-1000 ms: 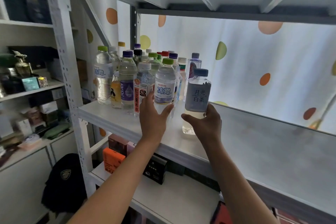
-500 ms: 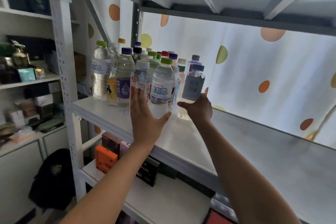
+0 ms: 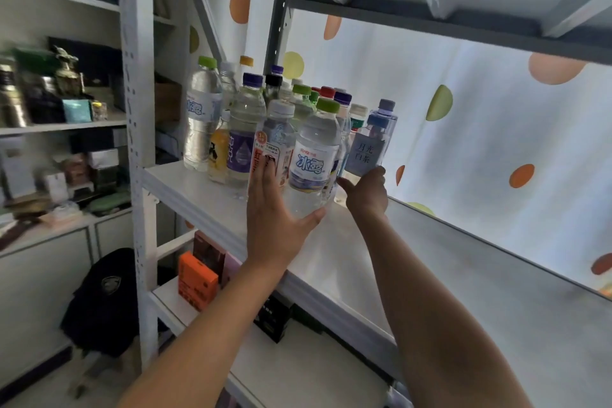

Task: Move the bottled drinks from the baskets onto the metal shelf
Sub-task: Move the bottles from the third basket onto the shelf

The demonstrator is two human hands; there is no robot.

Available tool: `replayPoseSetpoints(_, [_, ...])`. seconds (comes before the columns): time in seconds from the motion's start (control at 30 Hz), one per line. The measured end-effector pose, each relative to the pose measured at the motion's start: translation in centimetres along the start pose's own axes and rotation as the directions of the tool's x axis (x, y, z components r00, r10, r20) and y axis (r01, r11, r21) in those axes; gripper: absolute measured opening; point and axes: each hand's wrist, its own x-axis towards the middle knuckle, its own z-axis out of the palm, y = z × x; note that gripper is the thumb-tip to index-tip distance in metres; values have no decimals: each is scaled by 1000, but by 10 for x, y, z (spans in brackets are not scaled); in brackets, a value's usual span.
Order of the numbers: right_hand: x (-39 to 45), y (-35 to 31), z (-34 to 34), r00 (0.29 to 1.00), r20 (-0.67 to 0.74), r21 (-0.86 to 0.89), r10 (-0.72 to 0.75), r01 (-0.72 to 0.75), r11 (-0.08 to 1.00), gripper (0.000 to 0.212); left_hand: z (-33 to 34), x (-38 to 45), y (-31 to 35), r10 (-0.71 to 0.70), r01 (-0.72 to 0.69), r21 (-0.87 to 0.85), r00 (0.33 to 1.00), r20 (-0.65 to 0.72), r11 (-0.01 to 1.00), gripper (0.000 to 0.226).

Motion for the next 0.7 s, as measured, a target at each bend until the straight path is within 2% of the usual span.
replayPoseSetpoints(0.33, [1,8,19,997,-83,48,-2,6,999,66,2,0,-3,-9,9,-23,1000,-19,1000,115])
replayPoseSetpoints(0.47, [-12,17,11,998,47,-31,34,-32,999,73,-2,1,-2,-27,27,-54,1000,9,998,116])
replayPoseSetpoints(0.6, [-36,25,-19,997,66,-175,38,-26,984,54,-6,1,-1,-75,79,-99,996,47,992,120])
replayPoseSetpoints(0.7, [-72,34,-41,988,151,-277,11,32,960,44,-11,1,1,-87,97,-148,994,68,984,118])
